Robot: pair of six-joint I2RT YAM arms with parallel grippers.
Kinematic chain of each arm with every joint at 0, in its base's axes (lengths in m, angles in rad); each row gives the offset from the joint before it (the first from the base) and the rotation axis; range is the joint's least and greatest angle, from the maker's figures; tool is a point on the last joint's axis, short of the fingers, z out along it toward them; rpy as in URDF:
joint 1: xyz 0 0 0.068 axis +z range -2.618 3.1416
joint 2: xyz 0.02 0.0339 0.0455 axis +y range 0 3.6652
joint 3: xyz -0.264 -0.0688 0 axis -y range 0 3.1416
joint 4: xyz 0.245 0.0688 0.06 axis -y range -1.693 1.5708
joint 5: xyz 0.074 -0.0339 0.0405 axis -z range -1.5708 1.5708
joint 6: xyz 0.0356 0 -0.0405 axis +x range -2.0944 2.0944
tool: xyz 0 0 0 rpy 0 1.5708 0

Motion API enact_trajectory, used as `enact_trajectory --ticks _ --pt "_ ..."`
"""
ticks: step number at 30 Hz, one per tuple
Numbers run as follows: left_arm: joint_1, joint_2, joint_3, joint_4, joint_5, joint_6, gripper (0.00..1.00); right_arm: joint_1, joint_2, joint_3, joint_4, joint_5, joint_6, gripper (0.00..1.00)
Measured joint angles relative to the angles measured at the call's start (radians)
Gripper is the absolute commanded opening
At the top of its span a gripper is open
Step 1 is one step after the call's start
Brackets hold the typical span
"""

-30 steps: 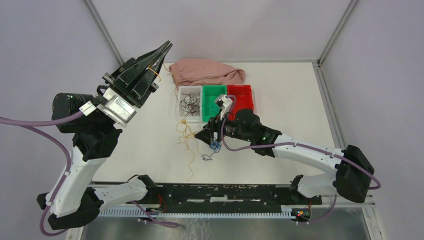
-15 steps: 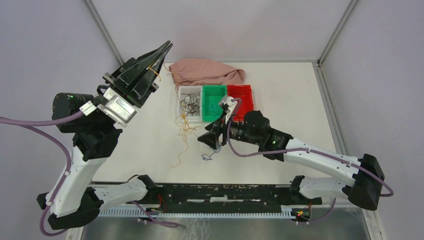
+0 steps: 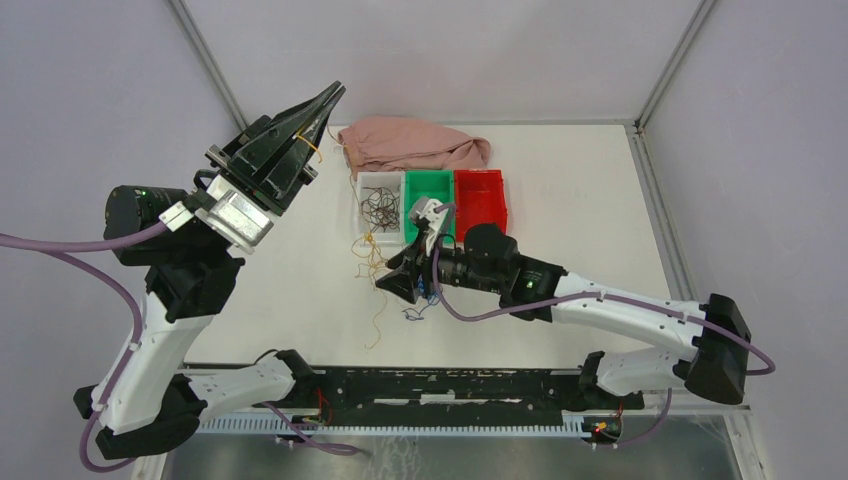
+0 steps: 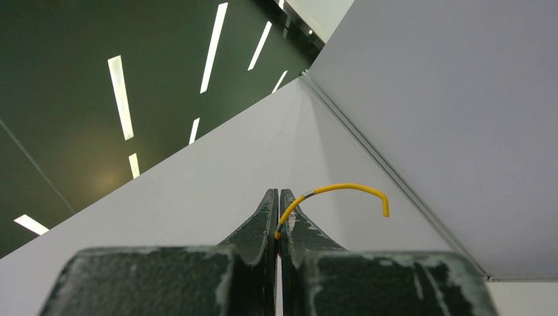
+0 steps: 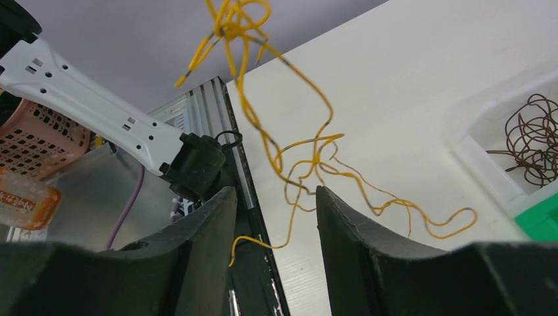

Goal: Untangle the cables
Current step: Untie the cable.

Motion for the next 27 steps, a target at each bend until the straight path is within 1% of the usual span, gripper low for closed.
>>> enact_trajectory --ticks 3,4,7,9,10,11,13,14,18,20,21,22,23,25,27 --pt "0.000 0.000 0.000 0.000 0.000 0.000 0.03 0.008 0.027 0.014 -0.008 0.009 -0.010 0.26" --pt "0.000 0.000 0.000 0.000 0.000 0.000 0.03 0.008 0.032 0.020 -0.011 0.019 -0.014 0.22" --pt "0.000 -0.002 0.000 0.000 0.000 0.000 0.03 0.009 0.042 0.040 -0.018 0.060 -0.011 0.20" --pt "0.000 -0.002 0.000 0.000 0.000 0.000 0.03 0.009 0.042 0.047 -0.017 0.086 -0.012 0.16" --pt "0.000 -0.002 0.000 0.000 0.000 0.000 0.03 0.009 0.041 0.049 -0.015 0.102 -0.011 0.16" --pt "0.000 -0.002 0.000 0.000 0.000 0.000 0.03 0.009 0.041 0.049 -0.015 0.113 -0.012 0.22" --pt "0.000 -0.002 0.000 0.000 0.000 0.000 0.03 0.009 0.040 0.049 -0.016 0.140 -0.013 0.40" --pt "0.000 -0.002 0.000 0.000 0.000 0.000 0.03 0.009 0.040 0.049 -0.016 0.144 -0.008 0.44" --pt "0.000 -0.002 0.000 0.000 0.000 0.000 0.03 0.010 0.040 0.049 -0.013 0.154 -0.010 0.51" --pt "0.000 -0.002 0.000 0.000 0.000 0.000 0.03 0.011 0.040 0.049 -0.009 0.159 -0.008 0.50" --pt "0.000 -0.002 0.000 0.000 0.000 0.000 0.03 0.014 0.040 0.049 -0.006 0.165 -0.008 0.48" --pt "0.000 -0.002 0.000 0.000 0.000 0.000 0.03 0.019 0.040 0.049 -0.003 0.177 -0.011 0.44" --pt "0.000 -0.002 0.000 0.000 0.000 0.000 0.03 0.023 0.041 0.049 -0.001 0.187 -0.013 0.38" --pt "0.000 -0.002 0.001 0.000 0.000 0.000 0.03 0.032 0.045 0.049 0.003 0.221 -0.021 0.29" --pt "0.000 -0.002 0.001 0.000 0.000 -0.001 0.03 0.038 0.050 0.049 0.005 0.256 -0.033 0.25"
